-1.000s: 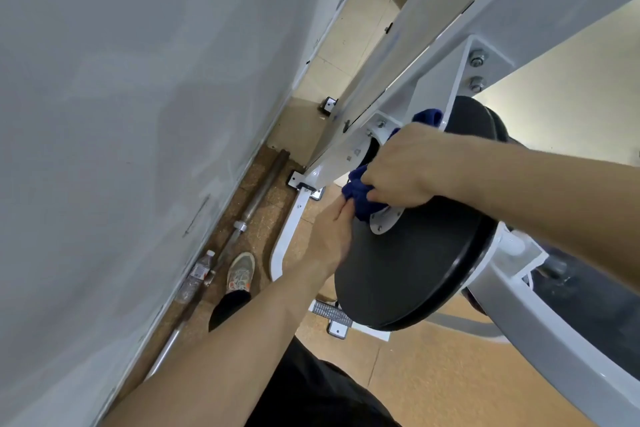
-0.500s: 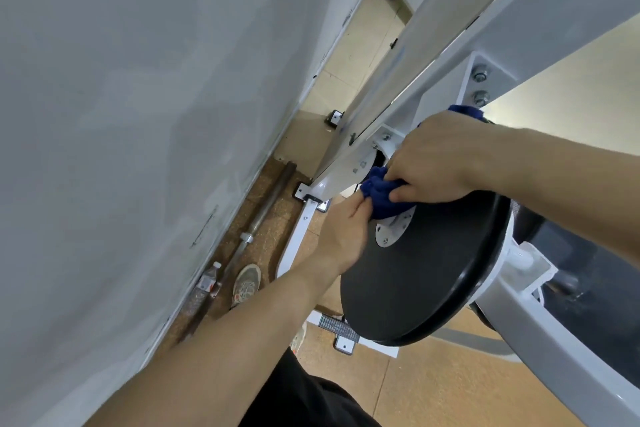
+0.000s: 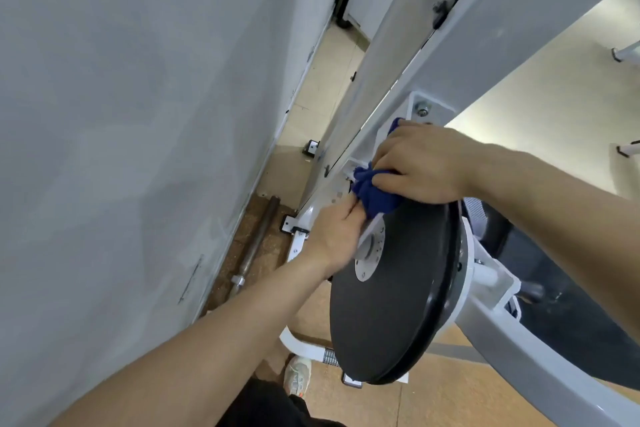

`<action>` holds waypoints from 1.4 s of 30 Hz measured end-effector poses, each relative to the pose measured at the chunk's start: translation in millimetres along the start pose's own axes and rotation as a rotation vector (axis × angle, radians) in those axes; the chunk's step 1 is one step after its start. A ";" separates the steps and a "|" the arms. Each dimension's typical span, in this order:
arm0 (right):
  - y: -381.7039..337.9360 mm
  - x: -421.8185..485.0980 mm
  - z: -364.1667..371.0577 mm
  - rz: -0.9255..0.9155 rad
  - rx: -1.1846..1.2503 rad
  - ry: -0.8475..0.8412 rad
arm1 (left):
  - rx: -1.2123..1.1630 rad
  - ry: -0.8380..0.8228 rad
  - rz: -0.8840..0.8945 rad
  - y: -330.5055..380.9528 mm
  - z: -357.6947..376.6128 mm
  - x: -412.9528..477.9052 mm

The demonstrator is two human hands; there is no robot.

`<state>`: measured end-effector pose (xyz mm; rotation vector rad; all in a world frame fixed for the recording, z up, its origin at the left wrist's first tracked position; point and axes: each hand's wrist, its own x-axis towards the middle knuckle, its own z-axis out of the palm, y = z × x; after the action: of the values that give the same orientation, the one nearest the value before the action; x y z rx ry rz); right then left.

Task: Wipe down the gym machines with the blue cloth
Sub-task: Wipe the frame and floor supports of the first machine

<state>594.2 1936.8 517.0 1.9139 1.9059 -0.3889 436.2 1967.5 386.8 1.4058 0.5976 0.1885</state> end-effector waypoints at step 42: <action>58.4 -12.6 12.0 0.508 0.157 0.865 | 0.168 0.120 0.235 71.6 2.8 151.9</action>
<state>653.1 1921.1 517.7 2.8628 1.7216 0.5483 581.0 2048.6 413.1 1.6356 0.5557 0.4210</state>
